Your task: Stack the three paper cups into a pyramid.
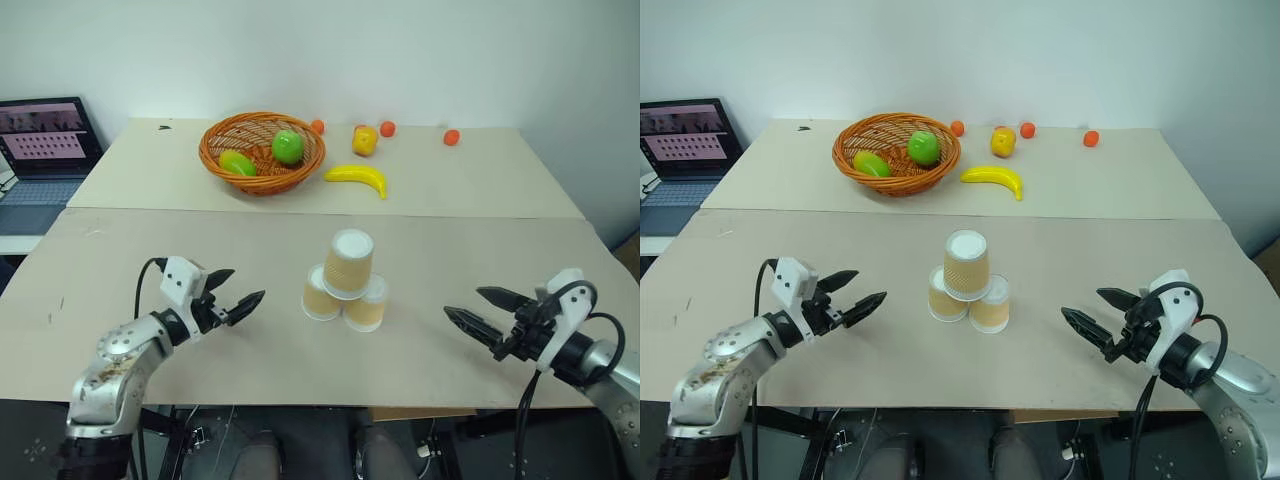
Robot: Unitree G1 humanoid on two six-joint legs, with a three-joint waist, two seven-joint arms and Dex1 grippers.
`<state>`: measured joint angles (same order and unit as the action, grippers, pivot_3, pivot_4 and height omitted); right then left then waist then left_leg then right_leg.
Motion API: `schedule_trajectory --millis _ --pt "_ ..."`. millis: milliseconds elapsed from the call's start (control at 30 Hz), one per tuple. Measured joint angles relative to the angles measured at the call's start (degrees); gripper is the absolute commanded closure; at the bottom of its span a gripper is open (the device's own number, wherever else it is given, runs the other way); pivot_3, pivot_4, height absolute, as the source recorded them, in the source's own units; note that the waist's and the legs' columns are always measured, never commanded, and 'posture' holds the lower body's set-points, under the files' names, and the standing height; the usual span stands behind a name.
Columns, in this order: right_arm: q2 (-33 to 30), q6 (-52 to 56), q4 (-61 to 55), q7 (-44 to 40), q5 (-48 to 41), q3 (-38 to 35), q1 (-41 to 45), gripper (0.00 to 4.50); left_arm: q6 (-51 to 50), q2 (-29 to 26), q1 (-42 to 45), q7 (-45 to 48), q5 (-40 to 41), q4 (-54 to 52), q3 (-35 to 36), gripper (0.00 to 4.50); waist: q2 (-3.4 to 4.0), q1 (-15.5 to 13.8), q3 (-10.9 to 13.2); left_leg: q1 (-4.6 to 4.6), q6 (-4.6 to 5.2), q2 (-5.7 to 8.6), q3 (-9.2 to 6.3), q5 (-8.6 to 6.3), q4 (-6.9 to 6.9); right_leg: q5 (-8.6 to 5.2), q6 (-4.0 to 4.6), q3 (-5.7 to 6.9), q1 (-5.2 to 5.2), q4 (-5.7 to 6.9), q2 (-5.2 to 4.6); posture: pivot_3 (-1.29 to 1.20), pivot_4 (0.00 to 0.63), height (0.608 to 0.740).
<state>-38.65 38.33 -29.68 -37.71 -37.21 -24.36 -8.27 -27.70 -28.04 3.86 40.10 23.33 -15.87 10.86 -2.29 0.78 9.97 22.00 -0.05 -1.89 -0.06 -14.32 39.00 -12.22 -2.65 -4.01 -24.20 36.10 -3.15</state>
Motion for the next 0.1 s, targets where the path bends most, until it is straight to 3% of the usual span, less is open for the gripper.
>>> schedule_trajectory --millis 100 --pt "0.5 -0.3 0.0 1.6 0.5 0.1 0.2 0.0 2.5 0.6 -0.7 -1.4 -1.2 0.9 0.0 0.14 0.01 0.1 0.0 0.0 0.0 -0.02 0.0 0.0 -0.01 0.0 0.01 0.0 0.0 -0.01 0.01 0.0 0.15 0.737"
